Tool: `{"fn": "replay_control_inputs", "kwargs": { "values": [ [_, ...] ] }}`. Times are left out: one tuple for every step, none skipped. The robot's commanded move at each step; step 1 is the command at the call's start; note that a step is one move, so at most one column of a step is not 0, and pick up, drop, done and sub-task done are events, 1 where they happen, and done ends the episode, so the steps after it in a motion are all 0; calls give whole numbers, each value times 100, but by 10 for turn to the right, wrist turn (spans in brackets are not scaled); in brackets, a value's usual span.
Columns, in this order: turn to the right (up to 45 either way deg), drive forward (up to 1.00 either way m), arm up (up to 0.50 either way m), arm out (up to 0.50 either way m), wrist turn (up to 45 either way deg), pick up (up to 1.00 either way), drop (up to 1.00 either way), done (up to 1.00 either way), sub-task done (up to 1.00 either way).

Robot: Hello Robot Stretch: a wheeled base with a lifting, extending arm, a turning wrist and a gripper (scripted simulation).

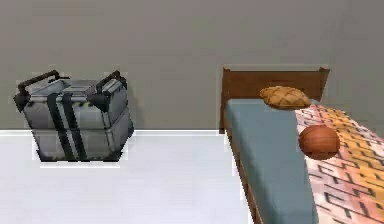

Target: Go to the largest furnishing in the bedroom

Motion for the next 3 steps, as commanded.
{"fn": "replay_control_inputs", "kwargs": {
  "values": [
    [-450,0,0,0,0,0,0,0,0],
    [-450,0,0,0,0,0,0,0,0],
    [-90,0,0,0,0,0,0,0,0]
  ]
}}
